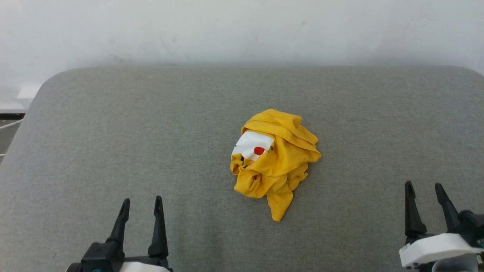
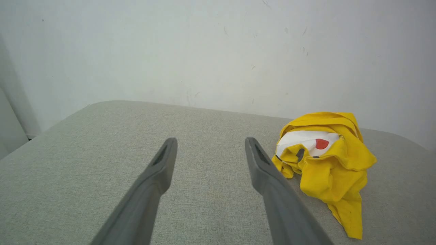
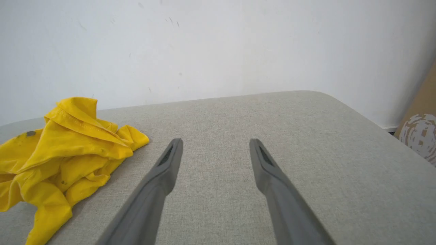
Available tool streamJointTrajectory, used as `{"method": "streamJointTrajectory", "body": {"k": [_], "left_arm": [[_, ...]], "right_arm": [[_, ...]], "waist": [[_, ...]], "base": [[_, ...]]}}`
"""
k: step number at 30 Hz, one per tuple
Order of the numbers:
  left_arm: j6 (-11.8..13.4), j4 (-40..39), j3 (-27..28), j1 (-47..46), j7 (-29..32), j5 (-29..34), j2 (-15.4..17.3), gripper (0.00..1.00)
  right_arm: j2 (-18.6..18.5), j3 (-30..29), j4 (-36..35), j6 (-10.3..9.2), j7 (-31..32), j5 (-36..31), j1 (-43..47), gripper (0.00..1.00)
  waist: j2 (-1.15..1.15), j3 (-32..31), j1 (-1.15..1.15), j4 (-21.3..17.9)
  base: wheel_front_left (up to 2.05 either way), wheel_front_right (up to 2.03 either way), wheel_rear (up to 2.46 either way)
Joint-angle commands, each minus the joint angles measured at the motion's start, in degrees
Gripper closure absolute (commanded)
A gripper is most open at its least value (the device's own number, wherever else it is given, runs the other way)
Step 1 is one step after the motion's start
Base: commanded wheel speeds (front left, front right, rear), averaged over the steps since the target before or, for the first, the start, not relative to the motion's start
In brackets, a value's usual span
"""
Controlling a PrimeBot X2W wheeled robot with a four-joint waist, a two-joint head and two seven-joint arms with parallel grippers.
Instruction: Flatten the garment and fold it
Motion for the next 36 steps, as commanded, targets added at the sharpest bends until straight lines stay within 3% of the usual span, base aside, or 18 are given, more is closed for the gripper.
{"method": "streamJointTrajectory", "body": {"k": [1, 7, 13, 14, 19, 23, 29, 36], "left_arm": [[-0.9, 0.1, 0.7, -1.0, -0.3, 0.8, -0.8, 0.00], [-2.4, -0.5, 2.7, -1.8, -0.3, 0.5, -2.4, 0.00], [-3.8, -0.3, 3.4, -3.3, -0.3, 0.7, -3.2, 0.00], [-3.8, -0.3, 3.4, -3.3, -0.3, 0.7, -3.2, 0.00], [-4.5, 0.4, 3.4, -5.0, -0.3, -0.5, -3.5, 0.00], [-4.8, 1.4, 3.2, -5.6, -0.3, -1.1, -3.6, 0.00], [-4.9, 2.9, 1.1, -7.1, -0.3, -3.0, -3.6, 0.00], [-4.9, 4.1, -0.9, -8.3, -0.3, -3.3, -3.6, 0.00]], "right_arm": [[0.1, 0.9, -1.1, -0.11, 0.1, 0.3, -1.4, 0.00], [0.1, 3.4, -5.7, -0.11, 5.6, 0.3, -6.6, 0.00], [-1.1, 9.4, -8.6, -0.11, 18.8, -0.6, -12.6, 0.00], [-1.1, 9.4, -8.6, -0.11, 18.8, -0.6, -12.6, 0.00], [-6.1, 15.4, -8.3, -0.11, 32.8, 6.4, -17.3, 0.00], [-10.3, 19.6, -7.2, -0.11, 40.3, 11.1, -20.8, 0.00], [-16.0, 25.7, -2.9, -0.11, 44.8, 15.3, -23.7, 0.00], [-17.4, 29.4, 6.5, -0.11, 41.9, 17.1, -26.5, 0.00]], "waist": [[0.00, 0.3, 0.01, 0.9], [0.00, 1.3, 0.01, 2.4], [0.00, 3.0, 0.01, 4.3], [0.00, 3.0, 0.01, 4.3], [0.00, 4.4, 0.01, 6.1], [0.00, 5.1, 0.01, 7.3], [0.00, 5.8, 0.01, 10.8], [0.00, 6.4, 0.01, 14.5]], "base": [[0.00, 0.00, 0.00], [0.00, 0.00, 0.00], [0.00, 0.00, 0.00], [0.00, 0.00, 0.00], [0.00, 0.00, 0.00], [0.00, 0.00, 0.00], [0.00, 0.00, 0.00], [0.00, 0.00, 0.00]]}}
